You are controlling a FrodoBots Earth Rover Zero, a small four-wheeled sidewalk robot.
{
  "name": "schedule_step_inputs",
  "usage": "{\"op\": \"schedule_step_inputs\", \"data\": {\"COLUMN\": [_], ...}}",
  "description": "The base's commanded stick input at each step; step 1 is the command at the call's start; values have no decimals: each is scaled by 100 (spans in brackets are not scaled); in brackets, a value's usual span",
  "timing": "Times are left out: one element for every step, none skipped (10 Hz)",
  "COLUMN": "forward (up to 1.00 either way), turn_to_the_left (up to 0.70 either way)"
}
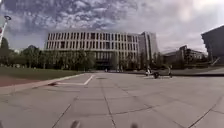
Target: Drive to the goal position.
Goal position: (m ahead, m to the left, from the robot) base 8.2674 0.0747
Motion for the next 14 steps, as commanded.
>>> {"op": "schedule_step_inputs", "data": {"forward": [70,70,70,70,70,70,70,70,70,70,70,70,70,70], "turn_to_the_left": [0,0,0,0,0,0,0,0,0,0,0,0,0,0]}}
